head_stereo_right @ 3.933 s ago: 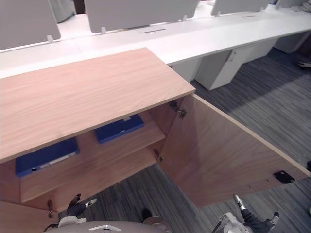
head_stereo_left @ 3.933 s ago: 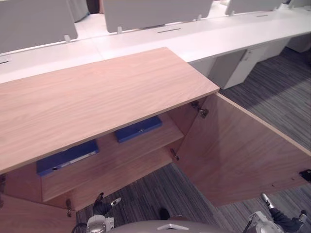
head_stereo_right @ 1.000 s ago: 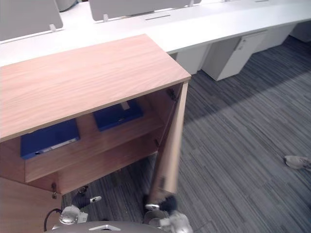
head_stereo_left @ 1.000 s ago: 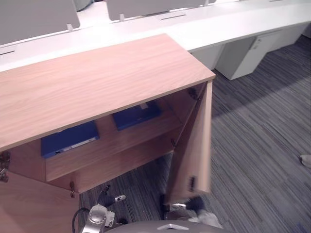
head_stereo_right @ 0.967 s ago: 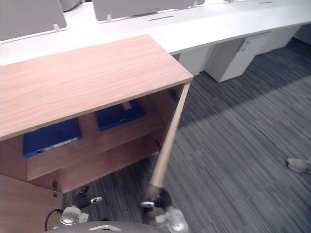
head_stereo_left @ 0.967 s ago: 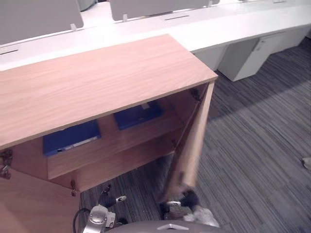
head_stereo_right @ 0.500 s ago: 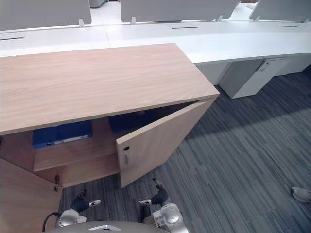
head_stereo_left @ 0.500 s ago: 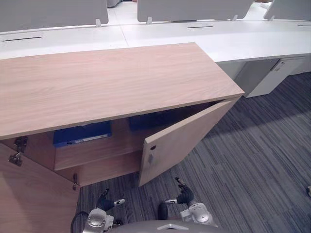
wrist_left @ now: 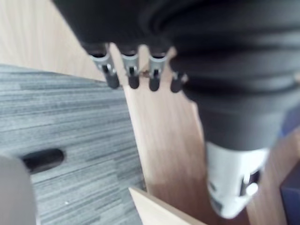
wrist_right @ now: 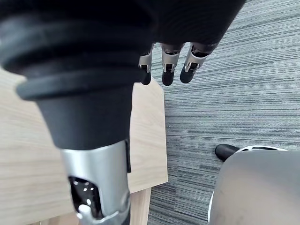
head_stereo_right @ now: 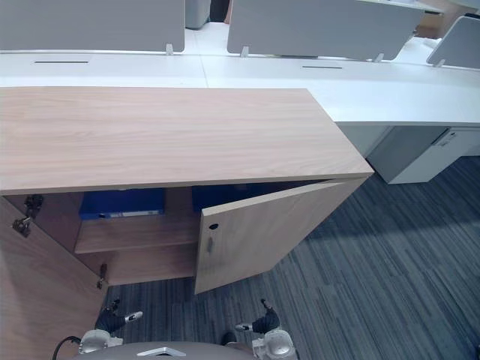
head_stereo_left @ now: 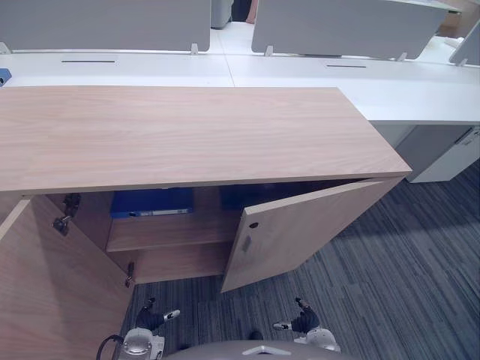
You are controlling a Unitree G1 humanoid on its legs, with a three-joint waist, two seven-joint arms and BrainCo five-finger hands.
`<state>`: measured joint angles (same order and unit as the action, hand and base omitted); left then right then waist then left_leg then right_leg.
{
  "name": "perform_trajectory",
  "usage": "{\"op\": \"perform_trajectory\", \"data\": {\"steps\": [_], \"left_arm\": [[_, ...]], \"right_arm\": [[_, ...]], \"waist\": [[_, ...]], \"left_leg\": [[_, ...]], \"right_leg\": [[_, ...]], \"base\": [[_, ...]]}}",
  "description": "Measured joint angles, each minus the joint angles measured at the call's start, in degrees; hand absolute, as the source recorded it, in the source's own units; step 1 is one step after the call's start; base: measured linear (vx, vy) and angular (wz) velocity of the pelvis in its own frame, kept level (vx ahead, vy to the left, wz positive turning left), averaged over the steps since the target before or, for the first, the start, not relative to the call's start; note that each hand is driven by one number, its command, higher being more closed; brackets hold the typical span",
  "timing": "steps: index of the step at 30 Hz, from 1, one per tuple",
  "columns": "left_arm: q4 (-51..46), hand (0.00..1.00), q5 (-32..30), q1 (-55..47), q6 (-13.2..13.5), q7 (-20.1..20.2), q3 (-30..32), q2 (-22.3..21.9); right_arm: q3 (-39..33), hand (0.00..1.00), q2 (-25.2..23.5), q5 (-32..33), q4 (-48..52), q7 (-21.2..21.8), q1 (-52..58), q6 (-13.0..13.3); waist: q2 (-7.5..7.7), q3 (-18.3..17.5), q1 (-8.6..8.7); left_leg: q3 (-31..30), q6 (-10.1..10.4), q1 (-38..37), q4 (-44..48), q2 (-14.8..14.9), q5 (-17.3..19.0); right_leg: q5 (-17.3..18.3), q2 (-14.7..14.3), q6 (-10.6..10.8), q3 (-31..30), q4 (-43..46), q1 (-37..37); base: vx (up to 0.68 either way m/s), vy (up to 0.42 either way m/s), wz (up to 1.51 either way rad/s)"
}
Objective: Walk over to the cabinet, pick up the folder, carry it to the office cabinet, place the folder inside the office cabinet, then close the office cabinet door
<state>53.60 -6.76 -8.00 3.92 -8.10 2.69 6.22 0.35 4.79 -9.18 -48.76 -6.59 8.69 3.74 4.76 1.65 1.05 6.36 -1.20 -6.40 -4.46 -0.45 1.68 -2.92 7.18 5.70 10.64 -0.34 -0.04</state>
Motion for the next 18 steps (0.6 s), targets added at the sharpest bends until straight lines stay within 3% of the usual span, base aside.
{"op": "perform_trajectory", "data": {"steps": [10,14,18], "left_arm": [[0.3,0.0,2.3,-0.4,-0.3,-0.4,2.6,-0.3],[0.5,0.0,3.3,0.8,-0.4,-0.4,3.4,-0.3],[0.1,0.0,4.5,1.4,-0.4,-0.6,4.0,-0.4]], "right_arm": [[-2.8,0.0,-1.3,1.0,-3.8,-0.2,-2.3,-0.5],[-4.0,0.0,-2.1,2.0,-3.9,-0.2,-3.1,-0.5],[-3.8,0.0,-2.2,2.1,-4.0,-0.3,-2.8,-0.6]], "waist": [[0.08,0.5,-0.12],[0.37,2.0,0.08],[0.59,1.9,-1.05]], "left_leg": [[1.0,-0.2,1.4,0.3,-0.4,-0.2],[-4.0,0.2,5.3,3.5,-0.1,0.6],[-8.3,1.5,7.6,3.4,0.3,-0.4]], "right_leg": [[0.8,0.3,0.0,-2.0,3.4,-3.4],[4.3,0.6,1.1,-2.2,8.1,-5.0],[5.9,-0.5,0.8,-5.3,7.4,-4.3]], "base": [[-0.04,-0.004,-0.05],[-0.02,-0.038,0.61],[0.05,0.0,0.69]]}}
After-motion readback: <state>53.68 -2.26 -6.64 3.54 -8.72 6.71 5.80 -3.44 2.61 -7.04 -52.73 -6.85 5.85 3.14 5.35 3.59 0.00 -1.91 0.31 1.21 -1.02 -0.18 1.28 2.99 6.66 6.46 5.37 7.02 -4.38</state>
